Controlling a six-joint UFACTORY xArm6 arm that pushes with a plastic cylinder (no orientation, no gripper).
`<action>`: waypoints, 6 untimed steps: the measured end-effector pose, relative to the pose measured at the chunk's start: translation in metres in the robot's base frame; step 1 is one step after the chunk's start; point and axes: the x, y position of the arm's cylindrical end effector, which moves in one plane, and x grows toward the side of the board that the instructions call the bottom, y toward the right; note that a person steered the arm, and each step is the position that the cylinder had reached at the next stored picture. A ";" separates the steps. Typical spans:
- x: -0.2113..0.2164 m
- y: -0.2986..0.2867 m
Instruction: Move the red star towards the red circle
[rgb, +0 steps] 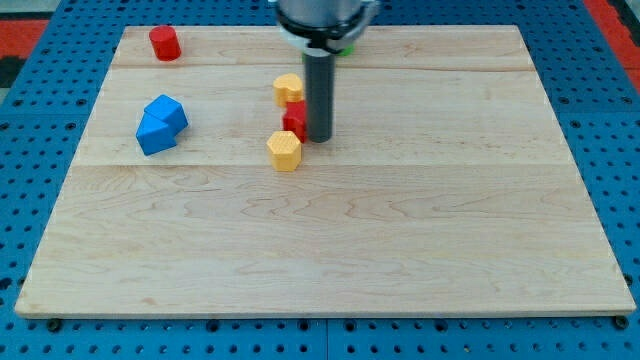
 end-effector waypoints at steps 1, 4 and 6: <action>0.000 -0.041; 0.000 -0.083; 0.002 -0.088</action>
